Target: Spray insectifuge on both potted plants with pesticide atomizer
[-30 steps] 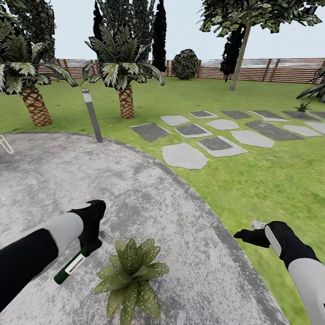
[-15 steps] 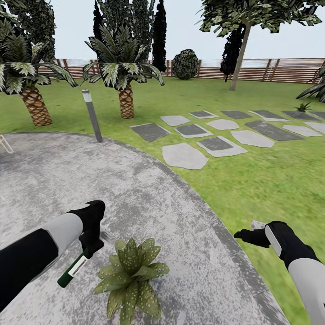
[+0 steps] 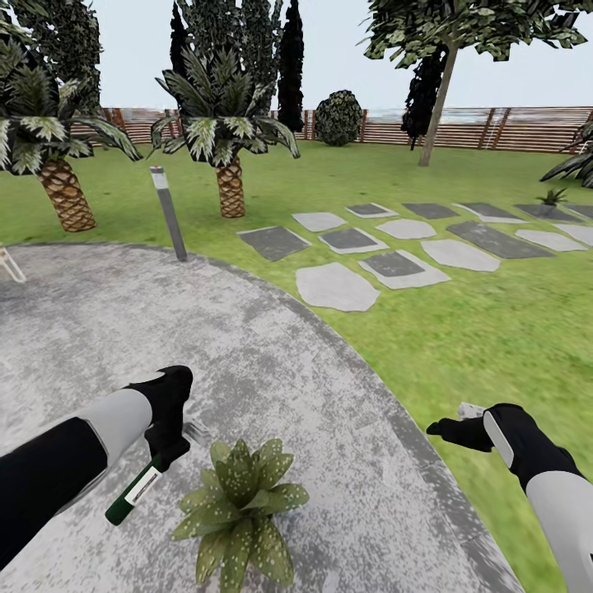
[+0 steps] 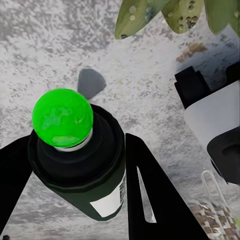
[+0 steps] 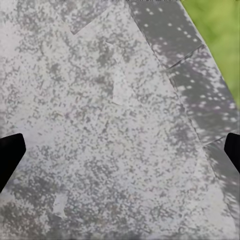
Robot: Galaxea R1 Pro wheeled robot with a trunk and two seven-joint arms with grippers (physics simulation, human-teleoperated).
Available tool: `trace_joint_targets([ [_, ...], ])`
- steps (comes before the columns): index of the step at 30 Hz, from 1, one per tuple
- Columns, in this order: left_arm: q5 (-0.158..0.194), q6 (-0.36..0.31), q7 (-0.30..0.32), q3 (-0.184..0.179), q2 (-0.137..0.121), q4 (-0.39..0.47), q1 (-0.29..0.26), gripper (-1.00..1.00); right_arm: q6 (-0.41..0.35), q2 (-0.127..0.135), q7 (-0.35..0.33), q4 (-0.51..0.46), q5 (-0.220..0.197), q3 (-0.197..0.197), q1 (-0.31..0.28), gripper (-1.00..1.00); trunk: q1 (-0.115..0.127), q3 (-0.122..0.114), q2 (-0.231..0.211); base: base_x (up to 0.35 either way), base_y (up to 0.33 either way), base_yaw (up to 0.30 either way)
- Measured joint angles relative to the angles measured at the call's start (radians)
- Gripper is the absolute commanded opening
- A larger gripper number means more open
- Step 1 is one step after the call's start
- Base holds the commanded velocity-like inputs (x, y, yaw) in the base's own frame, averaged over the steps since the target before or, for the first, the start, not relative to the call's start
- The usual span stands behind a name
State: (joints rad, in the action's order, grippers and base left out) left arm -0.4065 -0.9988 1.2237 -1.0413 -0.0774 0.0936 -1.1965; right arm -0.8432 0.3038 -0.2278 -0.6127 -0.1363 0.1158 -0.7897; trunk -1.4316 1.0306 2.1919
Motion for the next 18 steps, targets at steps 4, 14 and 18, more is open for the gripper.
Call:
trace_joint_targets([
  [4, 0.0, 0.0, 0.0, 0.0, 0.0, 0.0, 0.0, -1.0, 0.0, 0.0, 0.0, 0.0, 0.0, 0.0, 0.0, 1.0, 0.015, -0.013, -0.028, 0.0, 0.0, 0.0],
  [14, 0.0, 0.0, 0.0, 0.0, 0.0, 0.0, 0.002, -1.0, 0.0, 0.0, 0.0, 0.0, 0.0, 0.0, 0.0, 1.0, 0.05, -0.041, -0.091, 0.0, 0.0, 0.0],
  [18, 0.0, 0.0, -0.001, -0.001, 0.0, 0.002, 0.002, -1.0, 0.0, 0.0, 0.0, 0.0, 0.0, 0.0, 0.0, 1.0, 0.05, -0.041, -0.091, 0.0, 0.0, 0.0],
])
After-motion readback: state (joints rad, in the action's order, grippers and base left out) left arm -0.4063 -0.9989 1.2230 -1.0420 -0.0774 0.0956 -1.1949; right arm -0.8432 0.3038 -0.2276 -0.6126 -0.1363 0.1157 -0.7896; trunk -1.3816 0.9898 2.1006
